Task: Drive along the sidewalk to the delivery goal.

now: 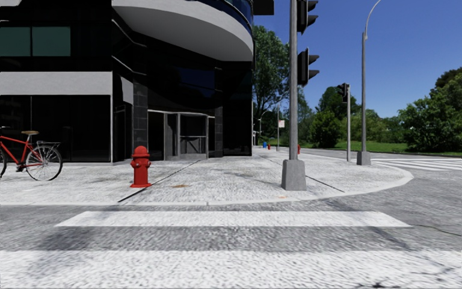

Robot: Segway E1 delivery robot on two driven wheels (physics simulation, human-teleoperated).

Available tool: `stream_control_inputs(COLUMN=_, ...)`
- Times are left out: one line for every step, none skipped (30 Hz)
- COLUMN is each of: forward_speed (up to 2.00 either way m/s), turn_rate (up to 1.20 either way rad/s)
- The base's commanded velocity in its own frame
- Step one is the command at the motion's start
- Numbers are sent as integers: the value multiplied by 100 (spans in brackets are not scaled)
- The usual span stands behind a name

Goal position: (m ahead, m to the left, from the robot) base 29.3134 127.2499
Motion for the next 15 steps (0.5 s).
stream_control_inputs(forward_speed=200, turn_rate=25)
stream_control_inputs(forward_speed=200, turn_rate=33)
stream_control_inputs(forward_speed=200, turn_rate=33)
stream_control_inputs(forward_speed=200, turn_rate=36)
stream_control_inputs(forward_speed=200, turn_rate=36)
stream_control_inputs(forward_speed=200, turn_rate=37)
stream_control_inputs(forward_speed=200, turn_rate=37)
stream_control_inputs(forward_speed=200, turn_rate=37)
stream_control_inputs(forward_speed=200, turn_rate=37)
stream_control_inputs(forward_speed=200, turn_rate=37)
stream_control_inputs(forward_speed=200, turn_rate=37)
stream_control_inputs(forward_speed=200, turn_rate=37)
stream_control_inputs(forward_speed=200, turn_rate=37)
stream_control_inputs(forward_speed=200, turn_rate=0)
stream_control_inputs(forward_speed=200, turn_rate=0)
